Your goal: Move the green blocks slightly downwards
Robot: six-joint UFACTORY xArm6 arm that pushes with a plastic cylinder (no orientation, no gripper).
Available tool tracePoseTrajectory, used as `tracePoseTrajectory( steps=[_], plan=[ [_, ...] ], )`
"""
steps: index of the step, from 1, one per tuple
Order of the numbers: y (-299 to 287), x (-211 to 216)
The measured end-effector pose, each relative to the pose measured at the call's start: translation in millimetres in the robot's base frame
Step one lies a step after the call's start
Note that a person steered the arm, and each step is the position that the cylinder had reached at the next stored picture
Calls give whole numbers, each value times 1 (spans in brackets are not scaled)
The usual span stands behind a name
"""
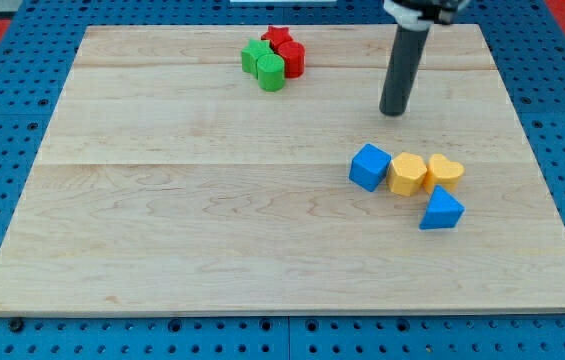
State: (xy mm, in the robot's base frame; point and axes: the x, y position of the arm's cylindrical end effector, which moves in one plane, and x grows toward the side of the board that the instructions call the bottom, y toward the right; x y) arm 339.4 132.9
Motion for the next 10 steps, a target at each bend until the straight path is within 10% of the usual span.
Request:
tracePoseTrajectory(
  steps=[3,5,10],
  plan=[
    [-285,-57],
    [-185,-126],
    [-167,-56]
  ],
)
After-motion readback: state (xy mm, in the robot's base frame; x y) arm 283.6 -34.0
